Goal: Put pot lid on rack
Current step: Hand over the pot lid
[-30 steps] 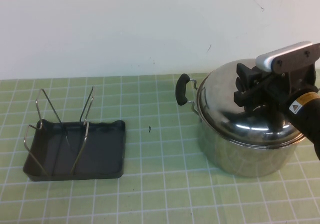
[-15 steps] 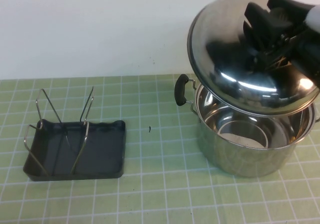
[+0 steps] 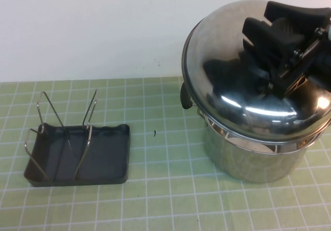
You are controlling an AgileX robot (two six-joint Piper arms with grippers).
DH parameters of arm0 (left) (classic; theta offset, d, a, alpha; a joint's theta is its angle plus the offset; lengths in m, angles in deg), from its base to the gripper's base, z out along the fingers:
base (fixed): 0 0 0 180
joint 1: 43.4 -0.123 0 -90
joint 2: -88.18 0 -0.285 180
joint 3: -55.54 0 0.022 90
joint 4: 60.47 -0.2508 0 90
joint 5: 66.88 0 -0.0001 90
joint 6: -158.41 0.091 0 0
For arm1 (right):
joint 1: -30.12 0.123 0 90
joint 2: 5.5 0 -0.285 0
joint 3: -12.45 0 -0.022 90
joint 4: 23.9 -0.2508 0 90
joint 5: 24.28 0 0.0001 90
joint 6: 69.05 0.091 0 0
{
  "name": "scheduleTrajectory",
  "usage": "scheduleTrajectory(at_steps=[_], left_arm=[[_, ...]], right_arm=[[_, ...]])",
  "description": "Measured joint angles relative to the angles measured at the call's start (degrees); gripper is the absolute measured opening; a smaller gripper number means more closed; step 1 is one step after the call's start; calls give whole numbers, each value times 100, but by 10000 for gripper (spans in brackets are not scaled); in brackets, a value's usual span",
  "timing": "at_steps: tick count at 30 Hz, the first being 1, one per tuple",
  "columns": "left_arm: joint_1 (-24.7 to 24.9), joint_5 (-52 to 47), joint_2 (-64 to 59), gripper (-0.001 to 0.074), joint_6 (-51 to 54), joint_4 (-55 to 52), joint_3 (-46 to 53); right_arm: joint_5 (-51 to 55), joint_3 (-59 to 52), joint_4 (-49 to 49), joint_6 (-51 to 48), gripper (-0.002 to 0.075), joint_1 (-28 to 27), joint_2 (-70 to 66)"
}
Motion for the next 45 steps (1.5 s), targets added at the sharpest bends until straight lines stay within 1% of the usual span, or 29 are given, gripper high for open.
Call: scheduleTrajectory(at_steps=[1, 2, 4, 6, 13, 15, 17, 20, 22, 24, 25, 26, 28, 30, 32, 35, 37, 38, 40, 42, 45], left_arm=[[0, 121, 0, -3, -395, 680, 0], [0, 233, 0, -3, -608, 1127, 0], [0, 382, 0, -3, -769, 1781, 0], [0, 413, 0, -3, -586, 1953, 0], [16, 441, 0, -3, 201, 2013, 0], [69, 75, 0, -3, 743, 1984, -161], [118, -428, -161, -3, 1334, 1976, -581], [129, -1017, -830, -3, 2057, 2283, -1379], [129, -1501, -1399, -3, 2722, 2753, -1854], [129, -2013, -2031, -2, 3602, 3417, -2302], [129, -2363, -2466, 5, 4217, 3912, -2569], [129, -2584, -2753, 14, 4603, 4248, -2734], [136, -3031, -3438, 50, 5441, 5008, -3101], [141, -3359, -4014, 115, 6017, 5567, -3378], [151, -3605, -4625, 223, 6444, 6070, -3613], [151, -4140, -5380, 414, 6880, 6626, -3858], [171, -4536, -5880, 491, 7195, 6727, -4034], [229, -4708, -6109, 514, 7294, 6758, -4140], [388, -4848, -6485, 532, 7474, 6791, -4340], [631, -4807, -6804, 534, 7634, 6802, -4537], [1161, -4638, -7190, 534, 7852, 6802, -4882]], right_arm=[[0, 0, 79, 58, 335, 0, 0], [0, 0, 159, 127, 335, 0, 0], [0, 0, 236, 220, 335, 0, 0], [0, 0, 285, 273, 335, 0, 0], [0, 0, 359, 295, 335, 0, 0], [0, 0, 368, 310, 335, 0, 0], [0, 0, 381, 310, 335, 0, 0], [0, 0, 396, 310, 335, 0, 0], [0, 0, 409, 310, 335, 0, 0], [-33, 0, 409, 319, 335, 0, 0], [-87, 0, 409, 329, 335, 0, 0], [-160, 0, 409, 348, 335, 0, 0], [-352, 0, 413, 404, 335, 0, 0], [-605, 0, 413, 430, 335, 0, 0], [-799, 0, 422, 439, 335, 0, 0], [-929, 0, 426, 443, 335, 0, 0], [-943, 0, 426, 491, 335, 0, 0], [-947, 0, 435, 522, 335, 0, 0], [-956, 0, 435, 576, 335, 0, 0], [-956, 0, 435, 588, 335, 0, 0], [-956, 0, 435, 592, 335, 0, 0]])
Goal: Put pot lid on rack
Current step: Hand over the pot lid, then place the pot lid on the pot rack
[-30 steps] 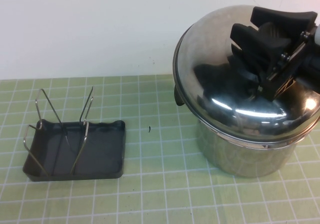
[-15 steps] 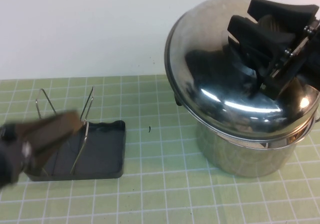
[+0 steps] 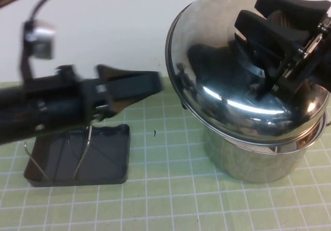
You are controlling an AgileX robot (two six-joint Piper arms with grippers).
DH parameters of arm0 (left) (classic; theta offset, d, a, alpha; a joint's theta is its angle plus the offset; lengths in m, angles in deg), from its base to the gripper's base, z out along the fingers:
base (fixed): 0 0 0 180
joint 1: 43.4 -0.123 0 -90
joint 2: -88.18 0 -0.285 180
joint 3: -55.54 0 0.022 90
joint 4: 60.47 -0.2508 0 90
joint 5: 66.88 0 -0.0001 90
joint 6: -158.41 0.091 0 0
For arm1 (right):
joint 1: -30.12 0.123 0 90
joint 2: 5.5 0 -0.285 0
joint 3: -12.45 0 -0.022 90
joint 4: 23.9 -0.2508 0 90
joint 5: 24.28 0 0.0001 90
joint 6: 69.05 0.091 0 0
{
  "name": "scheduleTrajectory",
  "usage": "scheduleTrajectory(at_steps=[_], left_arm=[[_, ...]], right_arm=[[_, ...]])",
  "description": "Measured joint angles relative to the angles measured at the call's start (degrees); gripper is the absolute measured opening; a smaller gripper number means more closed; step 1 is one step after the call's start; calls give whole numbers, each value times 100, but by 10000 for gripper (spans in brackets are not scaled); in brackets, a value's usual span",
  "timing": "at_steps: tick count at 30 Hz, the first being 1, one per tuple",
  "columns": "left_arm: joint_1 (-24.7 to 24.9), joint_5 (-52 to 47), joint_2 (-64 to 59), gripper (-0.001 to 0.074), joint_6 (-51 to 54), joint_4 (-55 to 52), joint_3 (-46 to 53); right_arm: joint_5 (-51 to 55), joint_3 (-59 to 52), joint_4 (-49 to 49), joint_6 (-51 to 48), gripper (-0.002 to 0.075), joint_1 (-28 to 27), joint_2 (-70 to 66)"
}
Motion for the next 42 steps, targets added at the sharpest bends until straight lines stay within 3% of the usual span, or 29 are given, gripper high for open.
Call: scheduleTrajectory(at_steps=[7, 13, 18, 27, 31, 34, 42], left_arm=[[1027, 340, -775, 535, 240, 104, -984], [1432, 390, -1263, 501, 242, 114, -1719], [1494, 294, -1374, 351, 79, 179, -1954], [1508, 259, -1374, 315, 1, 255, -1979], [1523, 280, -1374, 118, 201, 92, -1992], [1523, 481, -1425, 109, 292, -29, -1992], [1099, 860, -1071, 109, 557, -117, -1992]], right_arm=[[178, -20, 16, -43, 335, -11, 0], [109, -20, 93, -23, 335, -10, 0], [79, -10, 44, -1, 336, -45, 2], [45, 0, -1, -1, 342, -47, 12], [128, 0, 126, 24, 465, -47, 12], [-15, 0, 220, 46, 510, 7, 12], [-77, 0, 348, 160, 527, -30, 211]])
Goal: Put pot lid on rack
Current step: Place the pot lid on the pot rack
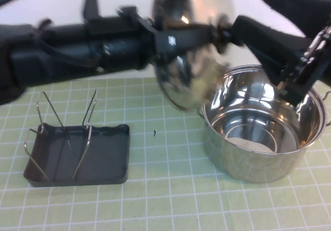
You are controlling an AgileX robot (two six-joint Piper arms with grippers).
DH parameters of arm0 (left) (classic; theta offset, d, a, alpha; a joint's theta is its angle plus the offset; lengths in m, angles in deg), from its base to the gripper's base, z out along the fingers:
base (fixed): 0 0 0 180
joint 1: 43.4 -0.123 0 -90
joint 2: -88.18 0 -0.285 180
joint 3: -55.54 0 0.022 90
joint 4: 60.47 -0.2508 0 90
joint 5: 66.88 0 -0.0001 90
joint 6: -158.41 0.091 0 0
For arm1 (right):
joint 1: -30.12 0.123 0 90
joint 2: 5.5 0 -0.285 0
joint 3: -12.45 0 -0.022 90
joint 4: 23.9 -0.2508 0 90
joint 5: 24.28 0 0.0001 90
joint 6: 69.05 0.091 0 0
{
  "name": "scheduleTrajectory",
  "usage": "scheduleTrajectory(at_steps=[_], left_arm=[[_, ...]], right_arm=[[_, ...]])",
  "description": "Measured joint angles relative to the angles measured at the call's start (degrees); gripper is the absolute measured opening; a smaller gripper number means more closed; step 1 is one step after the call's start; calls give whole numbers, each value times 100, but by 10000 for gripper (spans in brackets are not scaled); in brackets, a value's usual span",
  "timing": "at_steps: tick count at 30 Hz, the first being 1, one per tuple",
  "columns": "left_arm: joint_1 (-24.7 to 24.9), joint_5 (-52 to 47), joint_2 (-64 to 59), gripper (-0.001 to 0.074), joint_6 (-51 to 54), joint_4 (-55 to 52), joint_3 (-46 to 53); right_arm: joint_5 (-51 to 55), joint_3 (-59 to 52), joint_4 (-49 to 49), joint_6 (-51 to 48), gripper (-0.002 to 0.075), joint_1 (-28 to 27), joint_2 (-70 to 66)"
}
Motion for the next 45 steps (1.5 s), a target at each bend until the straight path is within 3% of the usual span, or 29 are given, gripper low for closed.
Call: scheduleTrajectory(at_steps=[6, 13, 16, 34, 45], left_arm=[[-117, 1087, 1064, 109, -557, -1989, 0], [-121, 571, 1880, 109, -3397, -5980, -36], [-121, 446, 1856, 109, -4168, -7026, 8], [-145, 1713, 864, 109, -4546, -7705, 743], [-145, 1540, 634, 109, -5151, -8489, 759]], right_arm=[[0, 0, 96, 4, 527, -85, 436], [111, 0, 120, 4, 528, -85, 588], [205, 0, 134, 4, 528, -85, 588], [310, 0, 513, 172, 528, -85, 588], [515, 0, 681, 276, 528, -85, 588]])
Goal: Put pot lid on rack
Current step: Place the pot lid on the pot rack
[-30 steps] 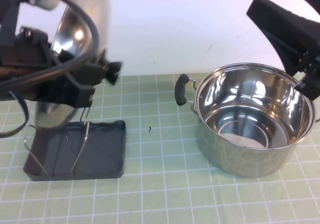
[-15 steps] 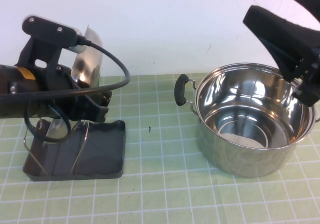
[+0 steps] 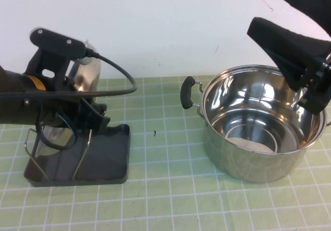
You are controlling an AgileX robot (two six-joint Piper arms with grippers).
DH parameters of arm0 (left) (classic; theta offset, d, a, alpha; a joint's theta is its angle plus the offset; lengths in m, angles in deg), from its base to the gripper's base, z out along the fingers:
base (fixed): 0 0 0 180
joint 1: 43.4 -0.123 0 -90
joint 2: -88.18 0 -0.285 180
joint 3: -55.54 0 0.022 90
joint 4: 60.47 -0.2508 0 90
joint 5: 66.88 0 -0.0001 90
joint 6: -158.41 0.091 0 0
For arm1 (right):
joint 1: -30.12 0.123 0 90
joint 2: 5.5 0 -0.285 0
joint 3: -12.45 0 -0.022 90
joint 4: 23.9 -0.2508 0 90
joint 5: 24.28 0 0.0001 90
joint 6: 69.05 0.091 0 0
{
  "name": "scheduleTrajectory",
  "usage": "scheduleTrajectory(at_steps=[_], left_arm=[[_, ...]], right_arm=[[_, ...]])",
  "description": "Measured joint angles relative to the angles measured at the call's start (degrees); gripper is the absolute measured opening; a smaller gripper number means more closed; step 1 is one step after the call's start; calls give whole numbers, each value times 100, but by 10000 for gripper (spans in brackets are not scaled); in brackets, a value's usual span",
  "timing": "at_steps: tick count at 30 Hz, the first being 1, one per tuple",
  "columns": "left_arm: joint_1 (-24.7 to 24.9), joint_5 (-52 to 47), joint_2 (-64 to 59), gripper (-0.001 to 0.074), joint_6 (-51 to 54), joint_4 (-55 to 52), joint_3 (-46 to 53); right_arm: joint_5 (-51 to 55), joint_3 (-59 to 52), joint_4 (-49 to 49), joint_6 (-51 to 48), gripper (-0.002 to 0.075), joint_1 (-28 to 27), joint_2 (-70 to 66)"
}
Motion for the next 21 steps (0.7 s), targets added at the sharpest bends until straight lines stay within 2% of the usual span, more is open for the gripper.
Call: scheduleTrajectory(at_steps=[5, 10, 12, 18, 21], left_arm=[[0, -77, -23, 127, -130, -182, 0], [0, -52, -23, 291, -130, -171, 0], [0, -52, -23, 328, -130, -148, 0], [0, -63, 343, 349, -130, -492, 0], [0, -77, 896, 314, -179, -603, 0]], right_arm=[[0, 0, 0, 12, 528, 0, 0], [0, 0, 0, 12, 528, 0, 0], [12, 0, 0, 12, 528, 0, 0], [47, 0, 23, 12, 528, 0, 0], [248, 0, 45, 12, 522, 0, 36]])
